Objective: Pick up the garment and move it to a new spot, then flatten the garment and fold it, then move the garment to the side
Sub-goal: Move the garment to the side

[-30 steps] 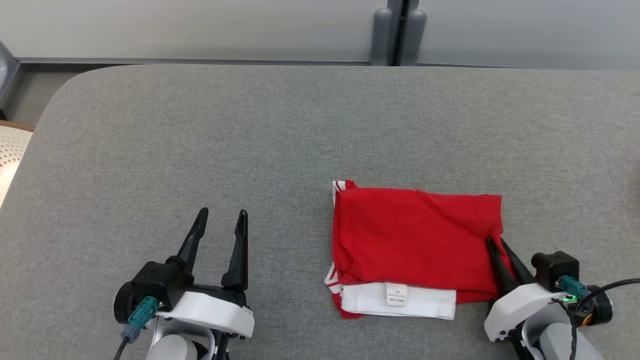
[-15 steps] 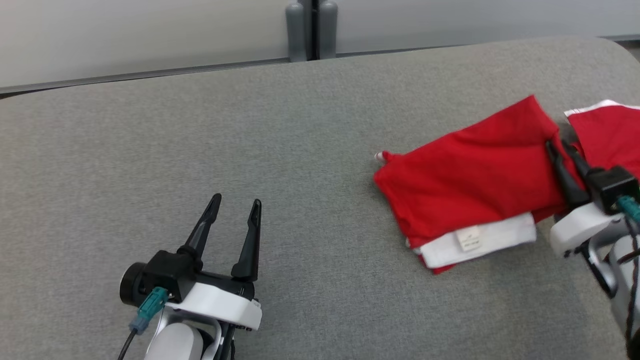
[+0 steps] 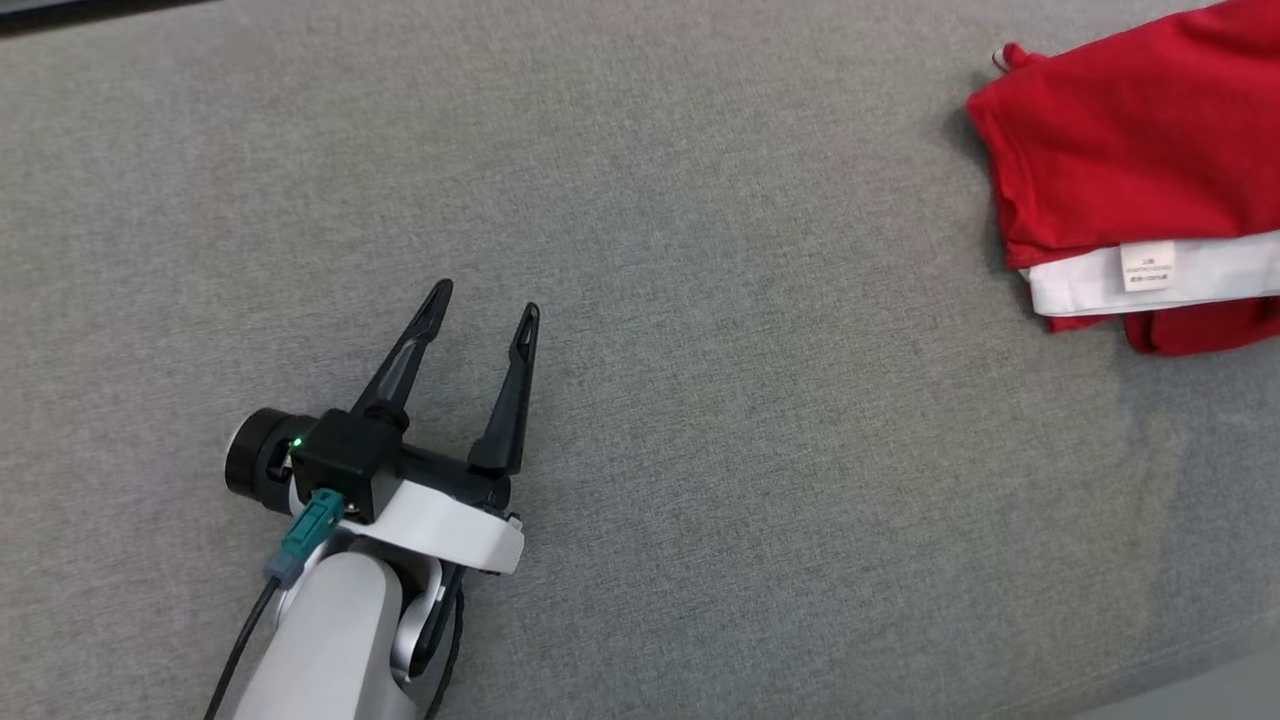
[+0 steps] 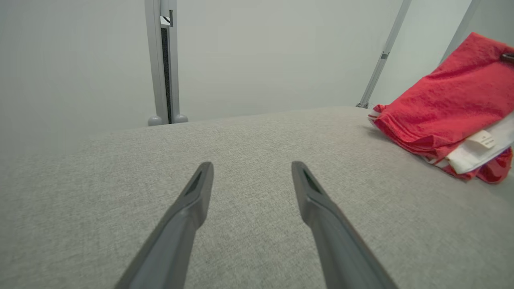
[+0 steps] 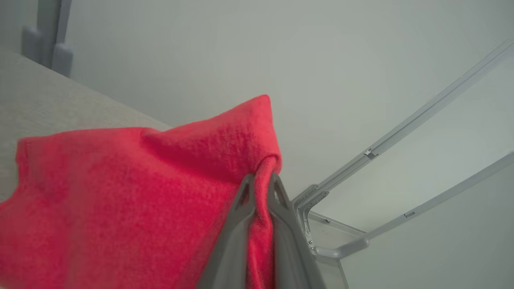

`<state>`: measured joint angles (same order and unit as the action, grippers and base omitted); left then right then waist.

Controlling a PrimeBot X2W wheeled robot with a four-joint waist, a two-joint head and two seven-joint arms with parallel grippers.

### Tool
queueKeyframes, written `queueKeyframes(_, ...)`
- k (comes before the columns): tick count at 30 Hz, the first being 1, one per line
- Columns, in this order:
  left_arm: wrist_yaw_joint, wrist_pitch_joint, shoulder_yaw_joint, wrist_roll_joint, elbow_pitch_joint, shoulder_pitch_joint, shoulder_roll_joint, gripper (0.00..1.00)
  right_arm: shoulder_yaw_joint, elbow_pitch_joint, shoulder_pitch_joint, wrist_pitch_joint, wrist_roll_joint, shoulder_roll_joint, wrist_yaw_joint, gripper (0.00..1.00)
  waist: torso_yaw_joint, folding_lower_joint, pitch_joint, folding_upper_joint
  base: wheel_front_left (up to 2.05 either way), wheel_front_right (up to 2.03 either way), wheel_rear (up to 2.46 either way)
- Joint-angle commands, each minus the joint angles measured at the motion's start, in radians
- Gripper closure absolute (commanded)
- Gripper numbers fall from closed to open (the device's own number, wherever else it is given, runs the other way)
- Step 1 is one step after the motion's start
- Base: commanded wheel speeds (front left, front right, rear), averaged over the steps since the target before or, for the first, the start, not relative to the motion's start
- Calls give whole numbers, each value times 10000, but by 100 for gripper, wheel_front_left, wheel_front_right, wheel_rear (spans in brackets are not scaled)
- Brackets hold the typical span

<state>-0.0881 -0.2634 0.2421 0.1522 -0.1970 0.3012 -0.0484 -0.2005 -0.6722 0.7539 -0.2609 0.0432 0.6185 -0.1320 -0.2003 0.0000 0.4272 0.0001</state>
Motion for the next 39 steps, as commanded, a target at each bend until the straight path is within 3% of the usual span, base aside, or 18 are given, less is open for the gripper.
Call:
queueKeyframes(1, -82, -8, -29, -112, -16, 266, -49, 0, 114, -239, 186, -22, 83, 117, 23, 100, -350, 0, 558, -1, 0, 0, 0)
queueKeyframes(13, -273, 29, -125, -420, -261, 727, -86, 0, 402, -2129, 1046, 198, -400, 247, 23, 100, -232, 0, 1509, -1, 0, 0, 0)
queueKeyframes(14, -283, 38, -154, -445, -262, 758, -100, 0, 473, -2256, 1132, 183, -497, 203, 23, 93, -210, 0, 1562, -1, 0, 0, 0)
queueKeyframes(15, -280, 38, -181, -458, -263, 769, -116, 0, 559, -2453, 1180, 280, -598, 174, 23, 0, -186, 0, 1604, -1, 0, 0, 0)
queueKeyframes(22, -312, 46, -265, -368, -289, 825, -177, 0, 876, -3268, 1462, 349, -1008, -436, 23, 0, -43, 0, 1431, -1, 0, 0, 0)
queueKeyframes(29, -201, 0, -96, -11, -89, 710, -62, 0, 802, -3362, 1624, 126, -550, -877, 23, 0, 171, 0, 695, -1, 0, 0, 0)
queueKeyframes(32, -68, -3, -62, 227, 2, 586, -42, 0, 797, -2905, 1618, 2, -182, -1063, 23, 0, 315, 0, 182, -1, 0, 0, 0)
queueKeyframes(39, 302, -3, -226, 796, 132, -12, -44, 0, 364, -521, 421, -58, 1720, -1828, 21, 0, 941, 0, -1337, -1, 0, 0, 0)
